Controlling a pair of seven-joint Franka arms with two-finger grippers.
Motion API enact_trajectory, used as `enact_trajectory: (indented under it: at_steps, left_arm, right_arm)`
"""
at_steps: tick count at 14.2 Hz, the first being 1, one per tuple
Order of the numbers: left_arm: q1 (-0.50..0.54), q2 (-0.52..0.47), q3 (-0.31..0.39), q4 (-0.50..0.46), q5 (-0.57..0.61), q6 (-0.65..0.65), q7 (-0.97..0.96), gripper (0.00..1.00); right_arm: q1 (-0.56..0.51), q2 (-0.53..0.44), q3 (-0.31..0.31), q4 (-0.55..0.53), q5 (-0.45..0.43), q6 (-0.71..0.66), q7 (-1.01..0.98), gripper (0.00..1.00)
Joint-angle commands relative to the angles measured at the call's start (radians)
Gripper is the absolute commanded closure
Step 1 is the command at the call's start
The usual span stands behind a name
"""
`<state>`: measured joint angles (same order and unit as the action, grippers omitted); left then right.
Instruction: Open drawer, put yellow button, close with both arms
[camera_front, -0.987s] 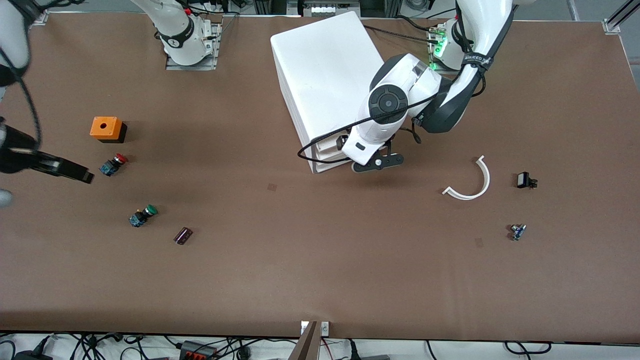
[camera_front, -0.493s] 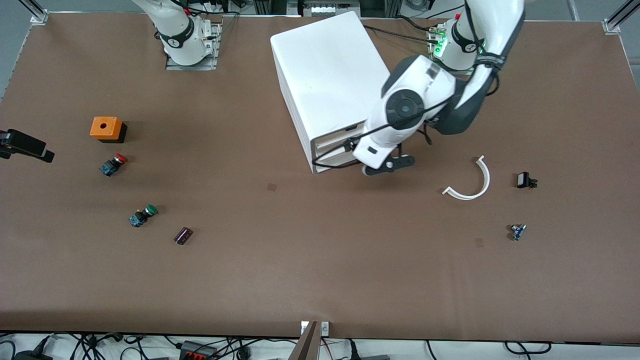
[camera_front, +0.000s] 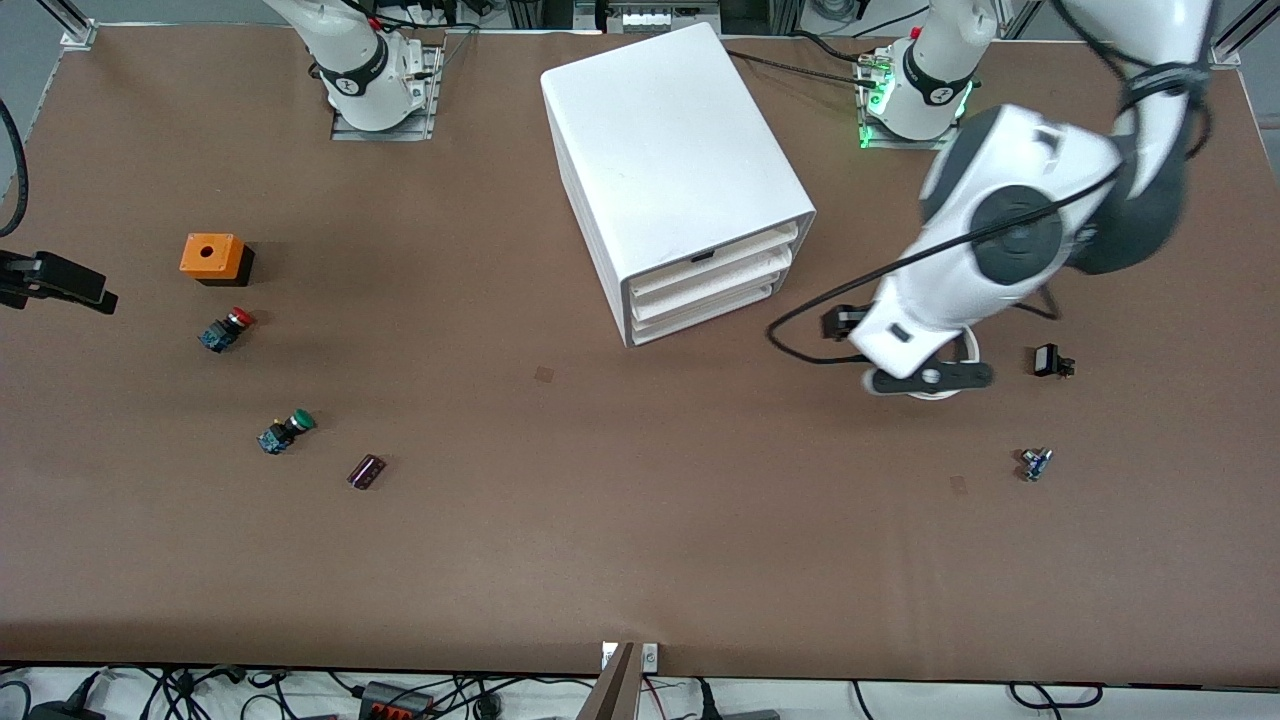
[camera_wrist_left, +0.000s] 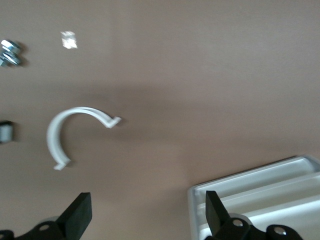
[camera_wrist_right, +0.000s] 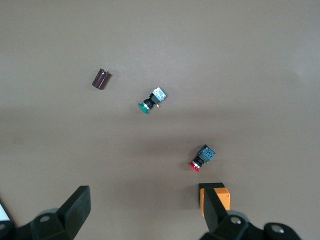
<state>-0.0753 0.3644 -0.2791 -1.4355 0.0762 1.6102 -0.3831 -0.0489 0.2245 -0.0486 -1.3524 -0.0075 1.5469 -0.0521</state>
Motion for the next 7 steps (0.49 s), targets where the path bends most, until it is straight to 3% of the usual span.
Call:
enact_trajectory:
  at_steps: [1, 3, 5, 7]
  left_arm:
    - [0.093, -0.016, -0.008, 0.073, 0.020, -0.113, 0.177, 0.00]
    - [0.150, -0.074, 0.013, 0.054, 0.011, -0.141, 0.313, 0.00]
    - [0.147, -0.162, 0.102, -0.023, -0.007, -0.133, 0.432, 0.00]
    - [0.146, -0.289, 0.150, -0.170, -0.038, -0.060, 0.519, 0.00]
  right_arm:
    - [-0.002, -0.037, 0.009, -0.043, -0.019, 0.010, -0.008, 0.00]
    - [0.004, -0.075, 0.010, -0.101, -0.038, 0.027, -0.006, 0.00]
    - [0.012, -0.131, 0.009, -0.181, -0.045, 0.073, -0.008, 0.00]
    - [0.011, -0.166, 0.009, -0.241, -0.042, 0.088, -0.002, 0.00]
